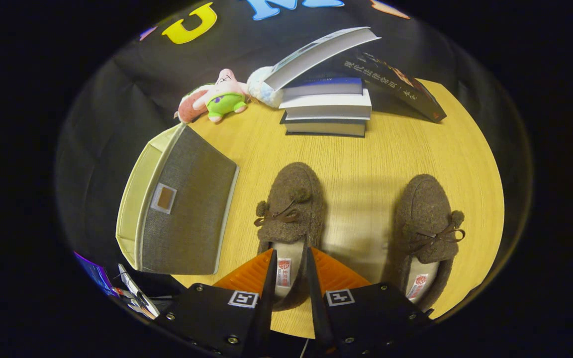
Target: Open the storage box then place both shoes into the box .Put the left shoe in first, then the right shoe, with the right side of both shoes facing outward in a uniform manner.
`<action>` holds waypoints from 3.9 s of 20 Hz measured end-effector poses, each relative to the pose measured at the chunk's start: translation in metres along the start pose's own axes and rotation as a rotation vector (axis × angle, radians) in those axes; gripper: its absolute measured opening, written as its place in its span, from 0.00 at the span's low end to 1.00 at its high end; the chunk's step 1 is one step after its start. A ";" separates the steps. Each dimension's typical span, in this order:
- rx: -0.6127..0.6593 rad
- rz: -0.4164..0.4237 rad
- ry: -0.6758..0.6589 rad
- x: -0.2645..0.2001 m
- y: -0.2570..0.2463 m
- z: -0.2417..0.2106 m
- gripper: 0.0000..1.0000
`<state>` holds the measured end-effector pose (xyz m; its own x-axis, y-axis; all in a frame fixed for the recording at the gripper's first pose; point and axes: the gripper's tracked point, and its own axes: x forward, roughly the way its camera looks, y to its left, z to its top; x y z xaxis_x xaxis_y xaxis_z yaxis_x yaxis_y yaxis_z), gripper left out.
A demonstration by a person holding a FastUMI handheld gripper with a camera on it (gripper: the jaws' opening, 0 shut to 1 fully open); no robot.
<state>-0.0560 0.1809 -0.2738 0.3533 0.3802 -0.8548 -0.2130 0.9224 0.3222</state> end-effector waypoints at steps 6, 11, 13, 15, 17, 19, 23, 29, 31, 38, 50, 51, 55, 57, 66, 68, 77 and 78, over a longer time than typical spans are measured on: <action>-0.026 -0.078 0.079 0.021 -0.017 -0.010 0.35; -0.044 -0.131 0.107 0.030 -0.025 -0.011 0.35; -0.053 -0.123 0.132 0.032 -0.022 -0.015 0.35; -0.074 -0.146 0.137 0.031 -0.024 -0.015 0.19; -0.132 -0.121 0.140 0.032 -0.022 -0.015 0.03; -0.126 -0.090 0.158 0.032 -0.021 -0.015 0.00; 0.041 0.014 0.130 0.013 -0.010 -0.002 0.00; 0.048 0.072 0.077 -0.027 0.002 0.024 0.00; 0.066 0.099 0.053 -0.042 0.013 0.033 0.00; 0.071 0.199 -0.044 -0.098 0.076 0.075 0.00; 0.006 0.244 -0.062 -0.103 0.198 0.106 0.00; 0.005 0.249 -0.055 -0.100 0.209 0.107 0.00; -0.028 0.254 -0.029 -0.072 0.247 0.104 0.00; 0.000 0.259 0.029 -0.048 0.261 0.091 0.00; 0.040 0.152 0.168 0.035 0.270 0.046 0.00; 0.054 0.131 0.174 0.053 0.273 0.044 0.00; -0.045 -0.002 0.270 0.108 0.260 0.015 0.00; -0.071 -0.010 0.265 0.108 0.261 0.017 0.00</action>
<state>-0.0576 0.4639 -0.2755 0.1067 0.3313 -0.9375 -0.2777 0.9153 0.2918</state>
